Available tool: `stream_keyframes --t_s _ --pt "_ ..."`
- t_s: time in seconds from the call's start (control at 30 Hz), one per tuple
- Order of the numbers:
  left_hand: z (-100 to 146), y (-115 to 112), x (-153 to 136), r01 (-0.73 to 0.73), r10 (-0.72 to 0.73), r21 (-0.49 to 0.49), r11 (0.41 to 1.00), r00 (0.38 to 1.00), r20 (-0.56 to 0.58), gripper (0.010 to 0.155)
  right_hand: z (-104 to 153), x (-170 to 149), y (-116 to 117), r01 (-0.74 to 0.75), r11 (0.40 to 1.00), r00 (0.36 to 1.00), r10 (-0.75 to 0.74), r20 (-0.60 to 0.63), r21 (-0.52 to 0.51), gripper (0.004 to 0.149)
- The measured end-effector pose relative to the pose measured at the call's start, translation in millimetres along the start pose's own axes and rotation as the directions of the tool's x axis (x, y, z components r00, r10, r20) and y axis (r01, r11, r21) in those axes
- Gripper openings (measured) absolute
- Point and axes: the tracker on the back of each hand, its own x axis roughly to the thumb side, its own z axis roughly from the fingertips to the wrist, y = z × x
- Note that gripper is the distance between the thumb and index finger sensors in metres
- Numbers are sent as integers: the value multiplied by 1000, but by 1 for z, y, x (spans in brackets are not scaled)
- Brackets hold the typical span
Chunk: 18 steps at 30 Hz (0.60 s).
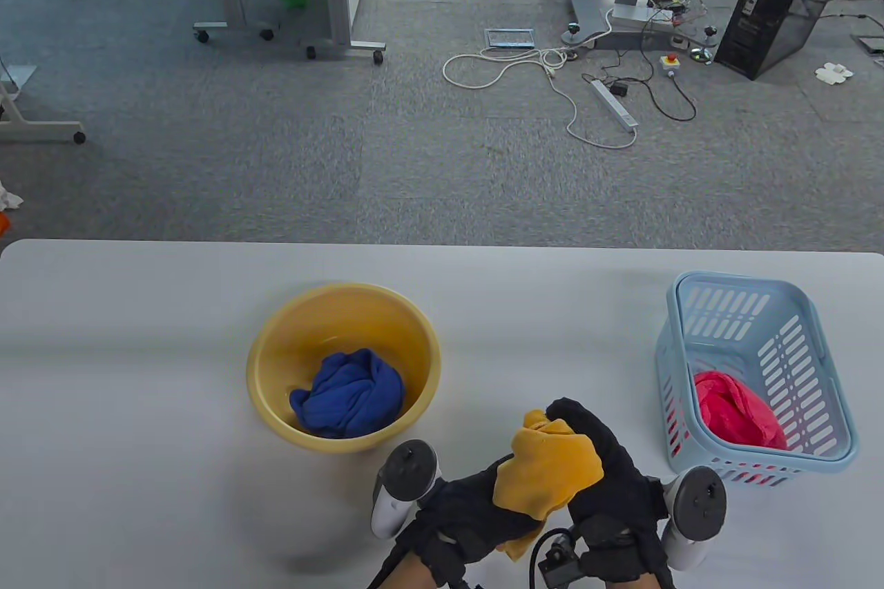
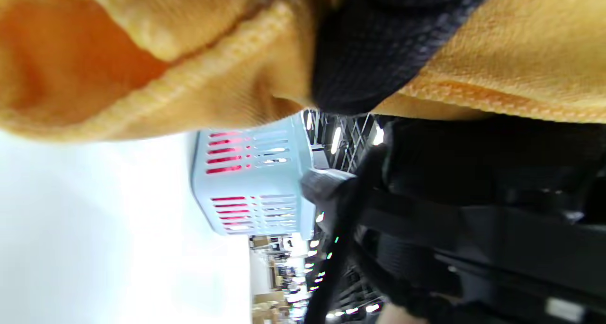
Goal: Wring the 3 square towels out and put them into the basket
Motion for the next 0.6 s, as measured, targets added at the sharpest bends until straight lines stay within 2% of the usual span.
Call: stream_keyframes --t_s 0.03,0.07,0.23,0.3,0.43,0.6 --pt "2 3 1 100 -101 -29 995 995 -13 78 0 2 0 -37 999 999 37 -1 -1 56" --pt "3 5 3 150 -150 -12 989 988 -26 78 2 4 0 -72 997 997 72 -2 -7 56" --pt "7 9 9 231 -227 59 971 972 -57 62 3 12 -1 -116 993 993 116 2 -23 56" --pt "10 10 11 270 -265 124 955 963 -55 51 4 17 -4 -148 989 989 148 11 -20 54" --pt "16 12 4 161 -156 252 954 987 -39 49 7 29 -11 -271 962 962 272 19 -43 54" --pt "21 20 7 125 -126 353 927 992 -19 50 11 32 -15 -305 949 952 305 -9 -78 55"
